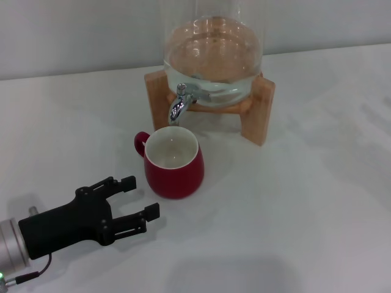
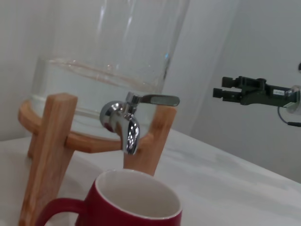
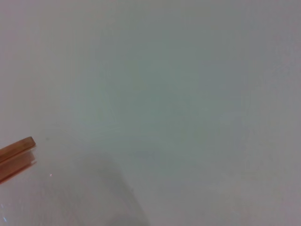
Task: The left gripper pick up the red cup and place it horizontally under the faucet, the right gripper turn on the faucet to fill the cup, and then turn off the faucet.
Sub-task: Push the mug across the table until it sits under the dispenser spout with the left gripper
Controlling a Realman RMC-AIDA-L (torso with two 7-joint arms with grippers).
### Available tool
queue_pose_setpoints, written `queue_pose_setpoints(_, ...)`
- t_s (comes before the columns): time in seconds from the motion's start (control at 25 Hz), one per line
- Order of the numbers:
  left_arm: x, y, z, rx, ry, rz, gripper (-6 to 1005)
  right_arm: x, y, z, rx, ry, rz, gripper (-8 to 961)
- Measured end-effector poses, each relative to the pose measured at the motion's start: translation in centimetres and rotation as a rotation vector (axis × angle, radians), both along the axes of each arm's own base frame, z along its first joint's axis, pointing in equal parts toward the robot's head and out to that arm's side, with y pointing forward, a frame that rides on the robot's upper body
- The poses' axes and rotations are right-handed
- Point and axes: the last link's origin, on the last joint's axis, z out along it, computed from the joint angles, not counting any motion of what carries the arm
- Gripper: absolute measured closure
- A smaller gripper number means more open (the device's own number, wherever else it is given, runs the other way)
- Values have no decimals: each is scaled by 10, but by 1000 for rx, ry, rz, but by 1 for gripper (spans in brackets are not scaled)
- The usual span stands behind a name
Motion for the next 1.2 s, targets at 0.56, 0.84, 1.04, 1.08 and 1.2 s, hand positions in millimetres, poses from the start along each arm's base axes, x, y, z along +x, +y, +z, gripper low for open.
queue_pose_setpoints(0.56, -3, 11, 6, 60, 7, 31, 117, 3, -5, 0, -4, 0, -8, 188)
queue_pose_setpoints(0.84, 1, 12, 5, 52, 5, 19, 117, 4, -6, 0, -4, 0, -11, 188)
queue_pose_setpoints(1.04, 1, 13, 6, 58, 5, 24, 117, 4, -6, 0, -4, 0, -11, 188)
queue_pose_setpoints(1.08, 1, 14, 6, 62, 1, 26, 117, 3, -5, 0, -4, 0, -10, 188)
queue_pose_setpoints(1.2, 1, 16, 8, 78, -7, 33, 117, 3, -4, 0, -4, 0, -7, 188)
